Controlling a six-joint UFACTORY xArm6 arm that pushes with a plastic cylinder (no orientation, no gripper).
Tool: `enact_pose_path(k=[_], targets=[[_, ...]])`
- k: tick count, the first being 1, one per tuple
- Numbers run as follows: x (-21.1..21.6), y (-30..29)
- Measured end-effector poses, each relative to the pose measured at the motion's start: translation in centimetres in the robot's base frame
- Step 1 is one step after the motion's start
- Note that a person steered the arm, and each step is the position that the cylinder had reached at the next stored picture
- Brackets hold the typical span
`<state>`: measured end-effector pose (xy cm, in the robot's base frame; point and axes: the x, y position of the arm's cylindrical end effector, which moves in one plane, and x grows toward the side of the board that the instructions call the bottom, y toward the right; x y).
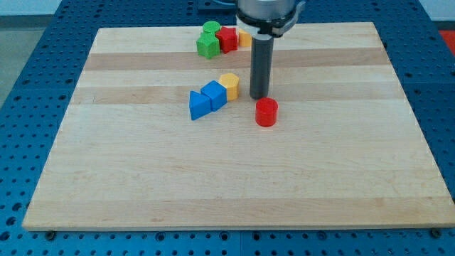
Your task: Drag the hexagon to the bottom of the heart
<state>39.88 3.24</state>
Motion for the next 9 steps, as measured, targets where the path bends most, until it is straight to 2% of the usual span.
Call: enact_pose_path(k=[1, 3, 4, 6, 9], targets=[[3.1, -1.3], [2.9, -8.6], [1.4, -9.4], [-0.9, -8.2], [-1.2, -0.3]])
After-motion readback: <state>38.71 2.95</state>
